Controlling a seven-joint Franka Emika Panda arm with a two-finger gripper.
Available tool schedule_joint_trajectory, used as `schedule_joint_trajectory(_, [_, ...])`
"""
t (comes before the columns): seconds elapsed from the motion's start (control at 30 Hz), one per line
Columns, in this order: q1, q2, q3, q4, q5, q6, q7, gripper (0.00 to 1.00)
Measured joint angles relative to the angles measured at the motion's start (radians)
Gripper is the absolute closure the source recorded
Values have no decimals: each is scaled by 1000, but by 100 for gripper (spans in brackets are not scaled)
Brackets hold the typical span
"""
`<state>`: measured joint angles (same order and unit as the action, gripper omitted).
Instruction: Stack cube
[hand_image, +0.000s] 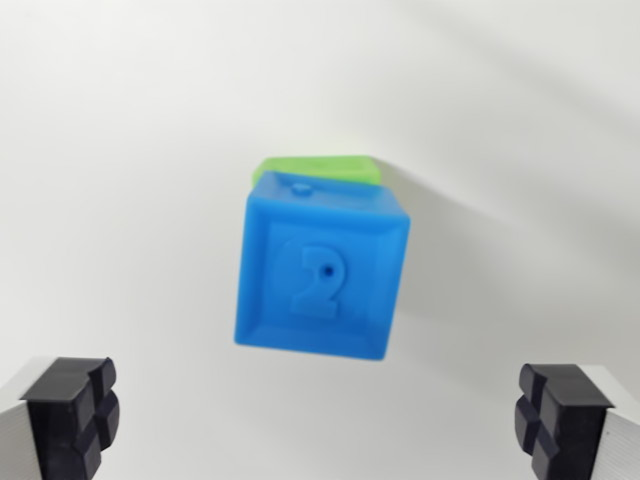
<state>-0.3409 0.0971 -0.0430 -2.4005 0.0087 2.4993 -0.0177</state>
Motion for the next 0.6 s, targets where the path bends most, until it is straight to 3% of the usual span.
schedule_joint_trajectory(0.6, [0,-136,0,53,-7,-189,6,0])
